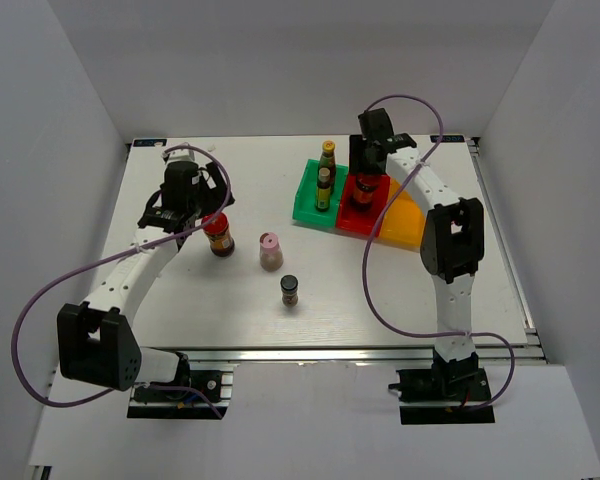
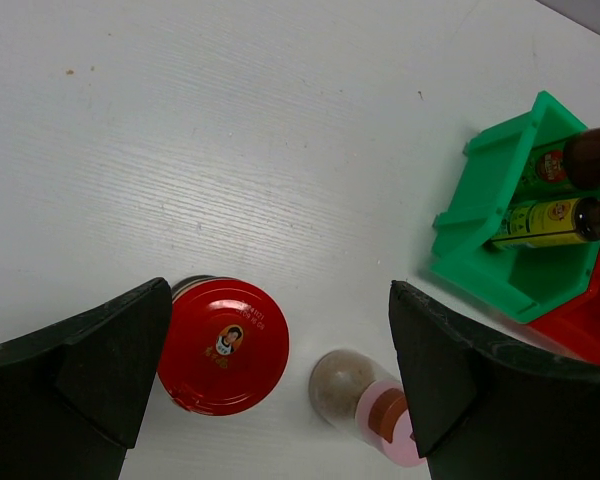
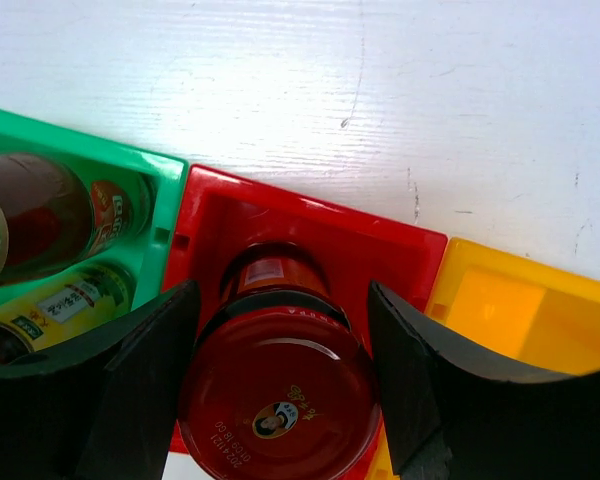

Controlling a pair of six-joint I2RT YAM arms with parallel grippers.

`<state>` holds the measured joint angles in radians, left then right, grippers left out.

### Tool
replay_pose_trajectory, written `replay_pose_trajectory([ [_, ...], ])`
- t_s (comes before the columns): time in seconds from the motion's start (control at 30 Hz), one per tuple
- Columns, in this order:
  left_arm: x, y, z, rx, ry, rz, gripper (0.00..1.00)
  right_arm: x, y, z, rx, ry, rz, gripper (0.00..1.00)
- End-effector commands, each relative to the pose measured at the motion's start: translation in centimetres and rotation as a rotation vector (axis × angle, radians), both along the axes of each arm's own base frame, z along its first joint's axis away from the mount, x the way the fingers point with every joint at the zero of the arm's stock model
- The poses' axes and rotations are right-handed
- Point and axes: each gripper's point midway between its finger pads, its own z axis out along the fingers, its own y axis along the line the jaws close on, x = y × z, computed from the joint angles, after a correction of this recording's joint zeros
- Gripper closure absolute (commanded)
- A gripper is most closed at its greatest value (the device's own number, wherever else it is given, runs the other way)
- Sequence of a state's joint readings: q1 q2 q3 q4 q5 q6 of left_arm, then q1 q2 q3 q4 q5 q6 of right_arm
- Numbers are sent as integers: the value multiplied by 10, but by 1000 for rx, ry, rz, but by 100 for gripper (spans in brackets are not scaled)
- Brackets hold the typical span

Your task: Organize the condiment bottles

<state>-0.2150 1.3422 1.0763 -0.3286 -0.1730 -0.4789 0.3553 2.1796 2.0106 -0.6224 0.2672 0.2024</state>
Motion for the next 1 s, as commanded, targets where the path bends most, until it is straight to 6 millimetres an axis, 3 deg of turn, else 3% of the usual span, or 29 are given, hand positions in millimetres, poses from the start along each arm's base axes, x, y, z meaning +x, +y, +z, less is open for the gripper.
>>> replay_pose_trajectory([
  [0.0,-7,-6,14,-49,-36,-24,2,25,-4,42,22,-174,-64,85],
  [0.07,-8,-6,11,-57,-25,-22,2,28,-7,43,14,-189,-89,79],
  [0.33,-24,-8,9,-104,2,-12,2,24,1,49,41,-177,-47,29],
  [0.37,-27,-8,8,-112,8,-4,2,24,1,51,42,-180,-32,11],
  [0.53,-40,3,1,-104,73,79,2,17,3,76,57,-220,1,11],
  [0.7,-50,8,-20,-79,142,106,2,10,-6,106,55,-287,-20,11],
  [0.73,-50,10,-22,-74,148,113,2,4,-7,120,71,-312,-20,11],
  [0.8,-48,5,-28,-77,166,96,2,-8,-11,110,74,-294,-23,11],
  [0.83,-46,2,-29,-74,170,83,2,-18,-14,122,87,-315,-28,11],
  [0.87,-43,0,-29,-71,168,76,2,-28,-20,101,72,-280,-38,11],
  [0.9,-41,0,-34,-57,180,82,2,-36,-24,95,69,-273,-50,11],
  [0.93,-40,-2,-37,-51,190,75,2,-47,-28,104,78,-293,-57,11],
  [0.97,-38,-3,-39,-43,199,74,2,-59,-36,82,57,-255,-82,11],
])
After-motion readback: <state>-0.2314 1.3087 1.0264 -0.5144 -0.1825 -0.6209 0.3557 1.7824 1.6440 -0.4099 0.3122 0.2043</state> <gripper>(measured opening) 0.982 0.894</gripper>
